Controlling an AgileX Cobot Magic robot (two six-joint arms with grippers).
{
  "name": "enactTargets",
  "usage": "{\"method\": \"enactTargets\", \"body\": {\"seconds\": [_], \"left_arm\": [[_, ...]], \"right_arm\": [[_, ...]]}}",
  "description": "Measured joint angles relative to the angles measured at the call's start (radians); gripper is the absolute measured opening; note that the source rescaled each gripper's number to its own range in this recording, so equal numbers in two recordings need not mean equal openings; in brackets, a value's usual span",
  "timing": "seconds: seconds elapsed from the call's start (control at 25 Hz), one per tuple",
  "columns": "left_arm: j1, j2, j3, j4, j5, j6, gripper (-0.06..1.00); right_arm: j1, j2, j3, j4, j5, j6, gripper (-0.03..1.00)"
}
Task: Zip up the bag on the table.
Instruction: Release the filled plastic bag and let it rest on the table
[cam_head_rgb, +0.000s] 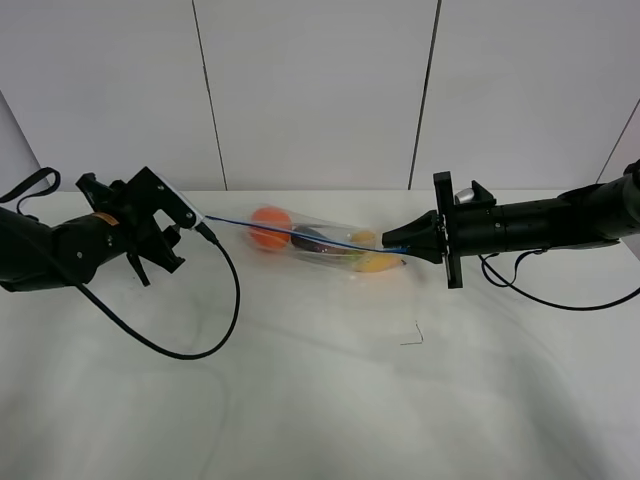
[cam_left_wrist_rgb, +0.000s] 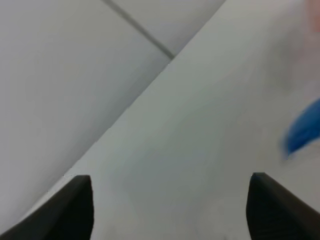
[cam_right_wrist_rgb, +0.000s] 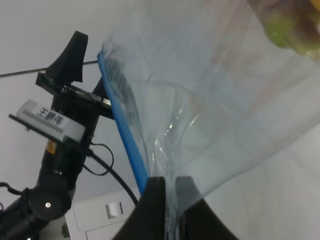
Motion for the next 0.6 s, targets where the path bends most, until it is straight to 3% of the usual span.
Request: {"method": "enactTargets", "body": {"seconds": [0.16,0.28,0.48,0.6], "left_arm": [[0.042,0.0,0.0,-0.026,0.017,-0.171,0.83],[0.083,0.0,-0.011,-0.048,0.109,-0.304,0.83],[0.162,0.0,-0.116,-0.06,0.451,-0.43,0.83],[0.205,0.001,-0.219,-0.06,0.77,-0.454,0.83]], "right_arm": [[0.0,0.0,0.0,0.0,0.0,0.0,0.0],[0.0,0.0,0.0,0.0,0.0,0.0,0.0],[0.0,0.0,0.0,0.0,0.0,0.001,0.0],[0.0,0.0,0.0,0.0,0.0,0.002,0.0]]}}
